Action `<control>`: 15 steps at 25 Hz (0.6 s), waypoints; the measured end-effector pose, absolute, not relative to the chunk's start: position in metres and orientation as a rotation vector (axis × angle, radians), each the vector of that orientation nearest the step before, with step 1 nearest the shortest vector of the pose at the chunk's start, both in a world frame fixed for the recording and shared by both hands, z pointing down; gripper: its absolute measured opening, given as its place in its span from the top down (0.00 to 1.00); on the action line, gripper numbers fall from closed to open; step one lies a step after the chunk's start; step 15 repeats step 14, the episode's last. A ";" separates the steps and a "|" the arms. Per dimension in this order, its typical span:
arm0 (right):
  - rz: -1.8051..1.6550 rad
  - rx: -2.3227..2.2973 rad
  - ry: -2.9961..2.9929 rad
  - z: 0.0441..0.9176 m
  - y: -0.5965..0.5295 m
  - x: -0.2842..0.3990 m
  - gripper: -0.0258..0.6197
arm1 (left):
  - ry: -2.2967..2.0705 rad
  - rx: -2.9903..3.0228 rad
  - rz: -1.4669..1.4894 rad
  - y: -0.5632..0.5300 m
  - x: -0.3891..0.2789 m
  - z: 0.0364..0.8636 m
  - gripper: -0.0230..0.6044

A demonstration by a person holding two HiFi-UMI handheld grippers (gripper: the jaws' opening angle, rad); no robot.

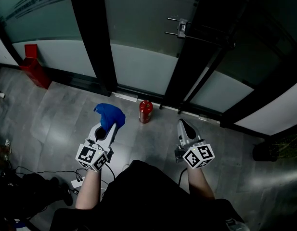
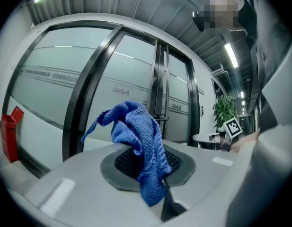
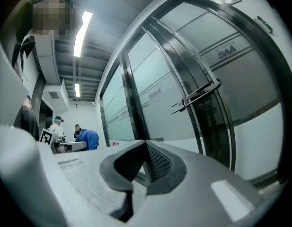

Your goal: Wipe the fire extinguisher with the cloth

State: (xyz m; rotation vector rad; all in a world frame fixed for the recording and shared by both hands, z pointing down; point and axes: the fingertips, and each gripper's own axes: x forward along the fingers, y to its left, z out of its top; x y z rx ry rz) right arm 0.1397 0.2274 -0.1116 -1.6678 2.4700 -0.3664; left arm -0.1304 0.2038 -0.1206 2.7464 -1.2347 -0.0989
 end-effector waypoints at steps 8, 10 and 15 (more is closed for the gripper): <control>-0.342 -1.667 2.496 -0.115 0.228 0.138 0.96 | -1.255 2.729 -0.132 0.203 -0.136 -0.119 0.86; -0.342 -1.664 2.501 -0.114 0.230 0.134 0.96 | -1.249 2.725 -0.137 0.206 -0.136 -0.117 0.85; -0.347 -1.652 2.525 -0.107 0.234 0.124 0.96 | -1.226 2.728 -0.129 0.211 -0.131 -0.112 0.85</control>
